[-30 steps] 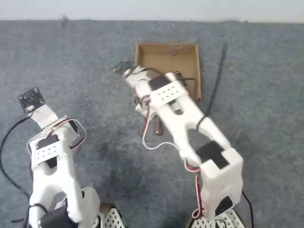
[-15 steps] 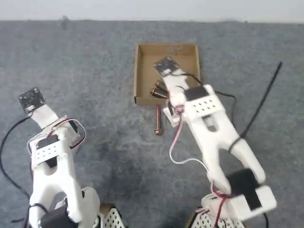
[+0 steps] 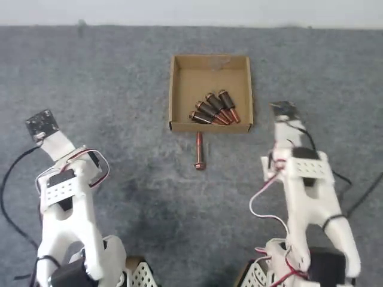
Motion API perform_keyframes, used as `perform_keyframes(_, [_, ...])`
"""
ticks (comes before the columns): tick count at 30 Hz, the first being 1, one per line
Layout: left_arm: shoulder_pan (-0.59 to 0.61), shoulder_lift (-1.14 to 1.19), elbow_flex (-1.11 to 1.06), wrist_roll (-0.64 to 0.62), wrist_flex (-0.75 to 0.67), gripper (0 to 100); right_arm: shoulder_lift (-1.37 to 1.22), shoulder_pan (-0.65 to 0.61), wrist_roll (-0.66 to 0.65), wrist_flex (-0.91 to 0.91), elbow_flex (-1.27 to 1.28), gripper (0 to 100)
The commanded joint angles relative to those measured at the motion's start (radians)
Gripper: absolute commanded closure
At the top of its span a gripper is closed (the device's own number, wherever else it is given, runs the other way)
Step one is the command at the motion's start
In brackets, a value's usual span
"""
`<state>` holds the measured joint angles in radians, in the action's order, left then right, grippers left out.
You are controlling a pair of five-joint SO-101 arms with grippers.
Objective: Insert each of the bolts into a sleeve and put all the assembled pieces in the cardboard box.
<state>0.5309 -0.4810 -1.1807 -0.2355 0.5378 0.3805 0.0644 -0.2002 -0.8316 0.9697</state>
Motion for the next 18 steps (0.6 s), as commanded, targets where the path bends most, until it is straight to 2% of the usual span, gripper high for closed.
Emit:
perform_keyframes(1, [-0.005, -0.006, 0.048, 0.029, -0.021, 92, 0.079, 0.104, -0.032, 0.033, 0.038, 99.1])
perform_keyframes(6, [-0.005, -0.006, 0.047, 0.029, -0.021, 92, 0.084, 0.157, -0.094, 0.036, 0.084, 97.7])
perform_keyframes(11, [-0.002, -0.008, 0.047, 0.029, -0.021, 92, 0.081, 0.156, -0.097, 0.036, 0.086, 86.3])
perform_keyframes(16, [0.000, -0.008, 0.047, 0.029, -0.021, 92, 0.096, 0.156, -0.097, 0.019, 0.068, 87.6])
perform_keyframes(18, [0.000, -0.008, 0.047, 0.029, -0.021, 92, 0.117, 0.156, -0.097, -0.047, 0.029, 87.2])
